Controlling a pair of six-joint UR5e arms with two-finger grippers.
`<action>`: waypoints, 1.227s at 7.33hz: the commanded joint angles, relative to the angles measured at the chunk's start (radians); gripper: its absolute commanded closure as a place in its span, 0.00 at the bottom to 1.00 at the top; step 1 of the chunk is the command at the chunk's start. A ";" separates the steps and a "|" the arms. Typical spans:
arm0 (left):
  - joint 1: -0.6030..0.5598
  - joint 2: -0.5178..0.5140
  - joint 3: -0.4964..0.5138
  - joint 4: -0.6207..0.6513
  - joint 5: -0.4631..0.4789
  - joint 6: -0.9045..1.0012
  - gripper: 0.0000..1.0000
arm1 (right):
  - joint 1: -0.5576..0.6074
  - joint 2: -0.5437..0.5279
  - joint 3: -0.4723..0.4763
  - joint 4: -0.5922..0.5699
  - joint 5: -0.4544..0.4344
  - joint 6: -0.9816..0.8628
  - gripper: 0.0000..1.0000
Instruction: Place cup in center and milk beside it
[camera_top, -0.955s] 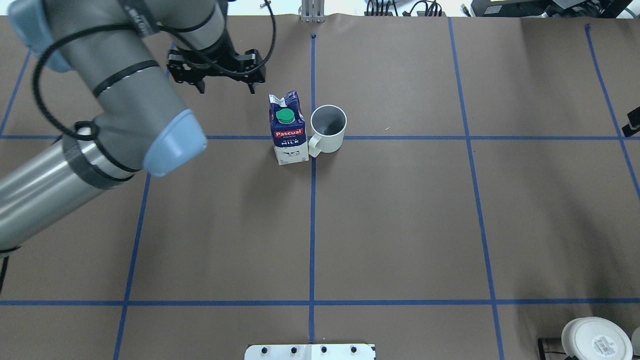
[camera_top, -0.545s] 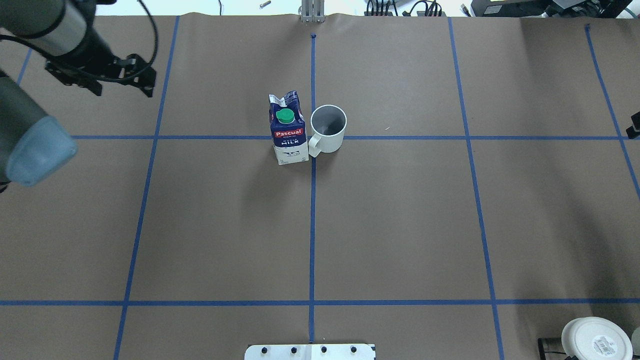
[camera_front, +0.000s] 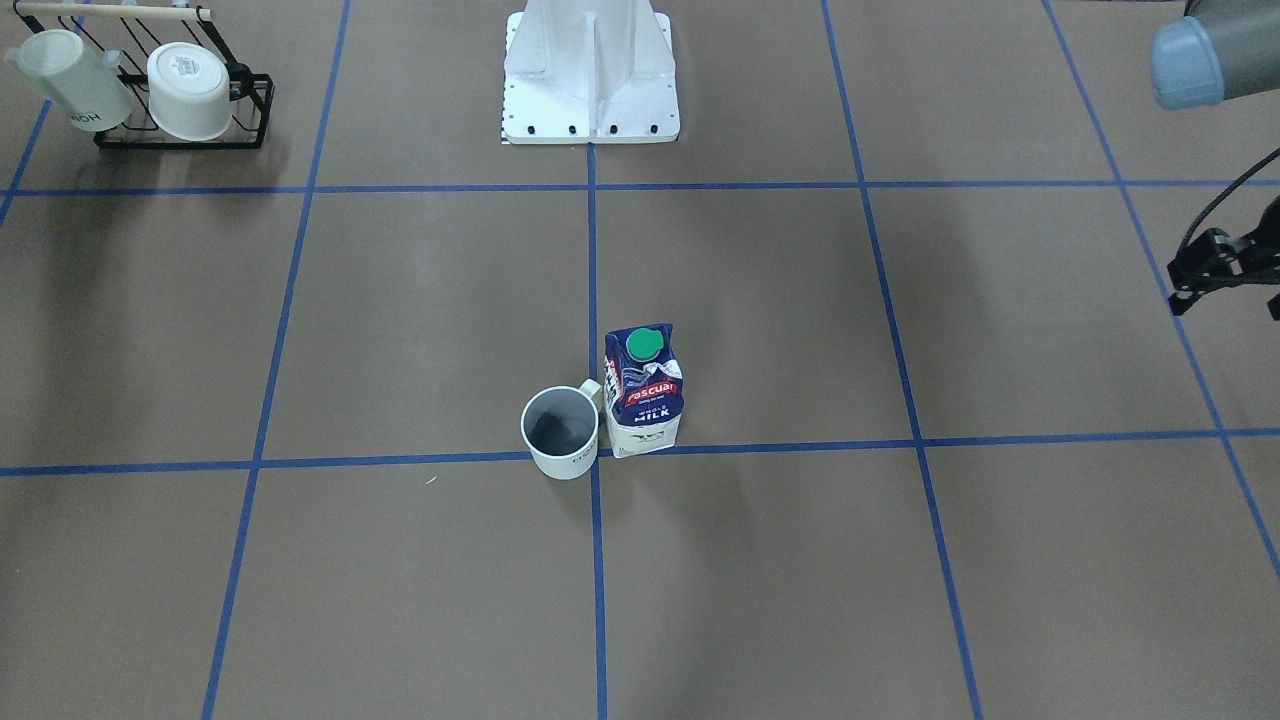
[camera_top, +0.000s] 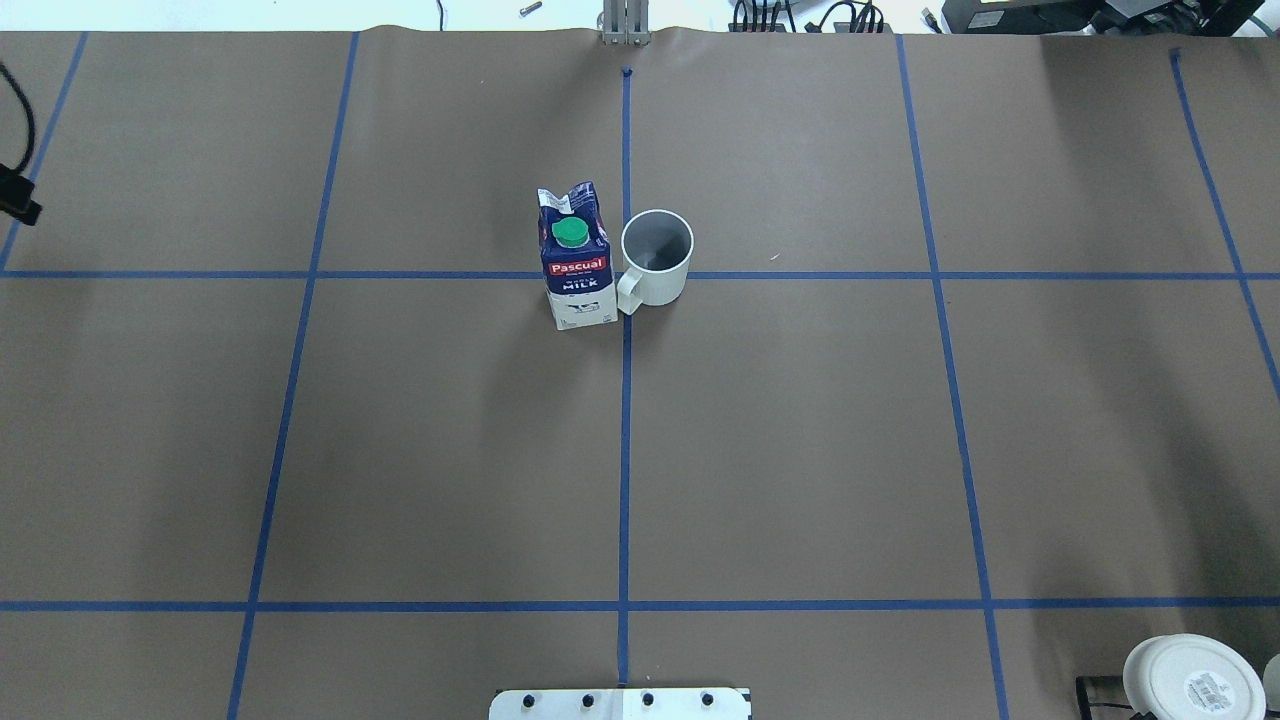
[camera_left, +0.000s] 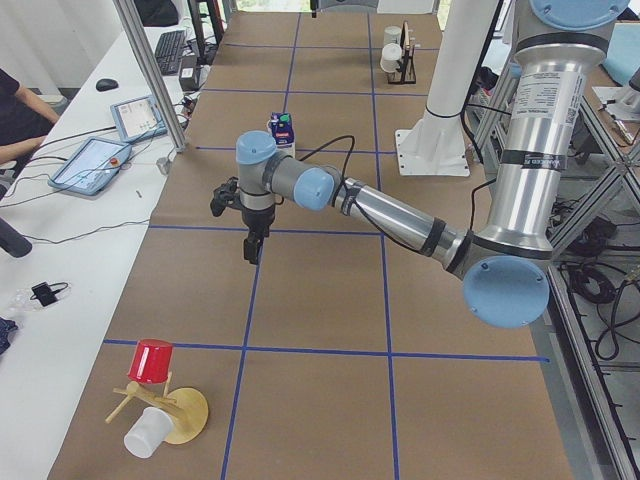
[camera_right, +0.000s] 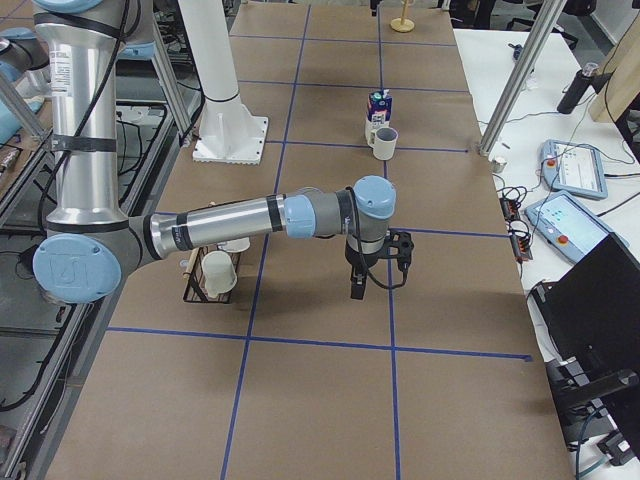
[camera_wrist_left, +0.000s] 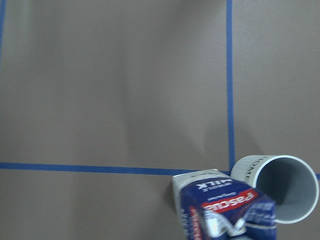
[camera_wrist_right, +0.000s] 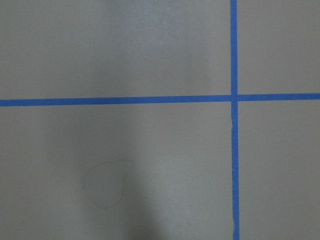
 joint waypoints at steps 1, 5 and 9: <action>-0.183 0.038 0.115 0.001 -0.029 0.172 0.02 | 0.047 -0.006 -0.071 0.000 0.005 -0.080 0.00; -0.272 0.069 0.238 -0.007 -0.177 0.186 0.02 | 0.080 0.007 -0.138 0.002 0.021 -0.111 0.00; -0.272 0.084 0.243 -0.002 -0.175 0.186 0.02 | 0.098 0.024 -0.128 0.002 0.022 -0.111 0.00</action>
